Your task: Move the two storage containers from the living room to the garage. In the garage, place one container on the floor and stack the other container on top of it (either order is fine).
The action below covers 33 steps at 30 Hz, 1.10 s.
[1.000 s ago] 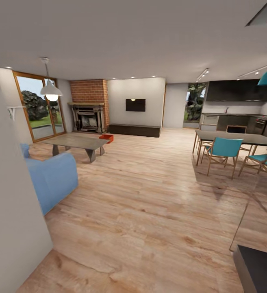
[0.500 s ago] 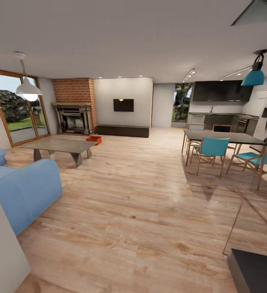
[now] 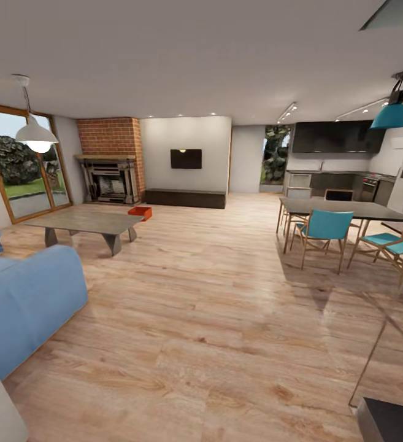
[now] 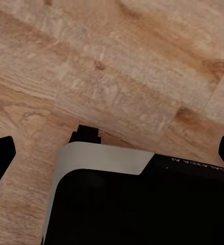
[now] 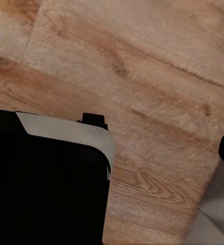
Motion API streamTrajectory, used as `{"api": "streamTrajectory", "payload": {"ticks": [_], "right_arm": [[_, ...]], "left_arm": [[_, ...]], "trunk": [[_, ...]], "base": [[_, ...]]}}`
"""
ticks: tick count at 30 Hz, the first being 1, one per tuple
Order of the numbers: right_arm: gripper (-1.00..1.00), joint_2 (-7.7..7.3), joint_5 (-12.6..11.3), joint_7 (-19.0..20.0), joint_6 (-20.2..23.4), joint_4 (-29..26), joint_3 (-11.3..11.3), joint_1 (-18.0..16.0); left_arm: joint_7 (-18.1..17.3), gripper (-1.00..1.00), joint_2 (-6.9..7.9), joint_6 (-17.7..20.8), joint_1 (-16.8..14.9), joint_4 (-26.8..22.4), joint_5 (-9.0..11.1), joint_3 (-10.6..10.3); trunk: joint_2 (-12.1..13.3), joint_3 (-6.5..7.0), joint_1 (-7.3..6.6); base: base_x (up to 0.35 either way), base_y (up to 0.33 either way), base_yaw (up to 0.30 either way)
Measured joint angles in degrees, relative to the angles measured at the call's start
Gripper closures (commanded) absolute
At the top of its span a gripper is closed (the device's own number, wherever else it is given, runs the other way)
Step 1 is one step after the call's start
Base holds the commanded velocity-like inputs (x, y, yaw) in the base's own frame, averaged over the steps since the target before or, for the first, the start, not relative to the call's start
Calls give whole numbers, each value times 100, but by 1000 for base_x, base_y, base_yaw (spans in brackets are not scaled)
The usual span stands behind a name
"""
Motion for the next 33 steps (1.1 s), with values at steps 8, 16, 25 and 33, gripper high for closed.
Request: {"api": "streamTrajectory", "payload": {"ticks": [8,16,25,33], "right_arm": [[-100,2,10,-2,-12,0,4,0],[-100,-7,-3,-8,-4,0,6,0],[-100,-7,-13,-18,4,0,12,0],[-100,-7,-27,-26,13,0,14,0]], "left_arm": [[2,-100,10,2,0,0,0,1],[2,-100,1,-23,0,0,1,1],[2,-100,-8,-46,0,0,1,0],[2,-100,-8,-46,0,5,2,0]], "trunk": [[0,0,0],[0,0,0],[0,0,0],[0,0,0]], "base": [[324,0,0],[324,0,0],[324,0,0],[324,0,0]]}}
